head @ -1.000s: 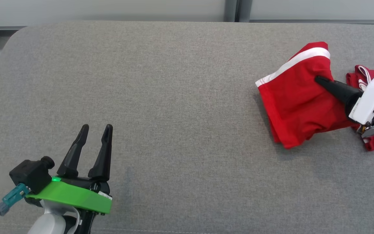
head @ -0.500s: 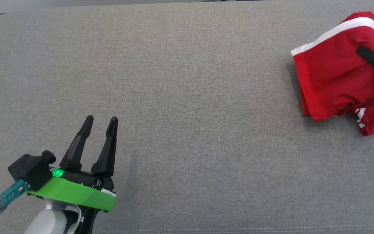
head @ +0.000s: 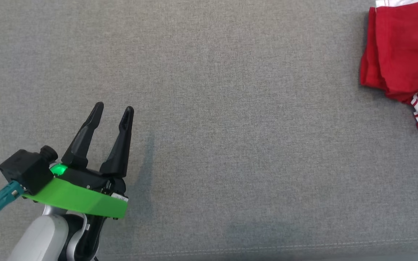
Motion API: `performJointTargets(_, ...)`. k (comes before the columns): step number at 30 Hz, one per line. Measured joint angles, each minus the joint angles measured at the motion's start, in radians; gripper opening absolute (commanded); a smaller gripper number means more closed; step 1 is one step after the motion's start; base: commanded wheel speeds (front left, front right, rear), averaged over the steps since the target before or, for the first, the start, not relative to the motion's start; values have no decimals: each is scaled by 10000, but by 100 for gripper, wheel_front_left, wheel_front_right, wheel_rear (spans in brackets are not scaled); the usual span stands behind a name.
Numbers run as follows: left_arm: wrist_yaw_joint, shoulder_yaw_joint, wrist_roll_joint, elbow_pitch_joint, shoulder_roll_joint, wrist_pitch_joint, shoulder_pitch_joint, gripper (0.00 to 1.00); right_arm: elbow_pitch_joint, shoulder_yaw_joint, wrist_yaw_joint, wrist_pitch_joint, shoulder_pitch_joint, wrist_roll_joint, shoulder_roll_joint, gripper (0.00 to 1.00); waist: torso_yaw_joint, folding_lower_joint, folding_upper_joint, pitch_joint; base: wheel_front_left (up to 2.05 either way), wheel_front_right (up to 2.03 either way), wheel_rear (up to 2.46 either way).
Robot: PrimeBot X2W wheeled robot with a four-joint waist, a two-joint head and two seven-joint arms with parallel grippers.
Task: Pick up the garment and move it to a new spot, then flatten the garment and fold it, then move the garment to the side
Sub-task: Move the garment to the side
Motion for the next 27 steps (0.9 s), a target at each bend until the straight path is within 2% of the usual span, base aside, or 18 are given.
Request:
performJointTargets(6, 88, 169, 107, -81, 21, 75, -283, 100, 481, 8, -2, -255, -116, -368, -40, 0, -133, 0, 0, 637, 0, 0, 0)
performJointTargets(7, 90, 196, 136, -82, 29, 75, -314, 100, 579, 50, -2, -328, -168, -476, -42, 24, -161, 0, 0, 731, 0, 0, 0)
performJointTargets(8, 90, 215, 167, -77, 33, 75, -338, 100, 665, 128, -2, -435, -201, -685, -79, 42, -193, 1, 0, 813, 0, 0, 0)
performJointTargets(9, 92, 224, 174, -67, 36, 75, -353, 100, 765, 247, 0, -527, -203, -951, -153, 100, -229, 1, 0, 885, 0, 0, 0)
performJointTargets(12, 107, 219, 247, -13, 36, 77, -456, 100, 1145, 403, -4, -731, -196, -1300, -255, 100, -375, 0, 0, 1015, 0, 0, 0)
performJointTargets(20, 115, 211, 334, 107, 33, 75, -600, 100, 1549, 752, 58, -1603, -198, -1881, 104, 100, -675, 0, 0, 971, 0, 0, 0)
performJointTargets(27, 113, 224, 395, 629, -6, -105, -604, 100, 1513, 715, 554, -3227, -212, -2495, 353, 100, -829, 1, 0, 529, 0, 0, 0)
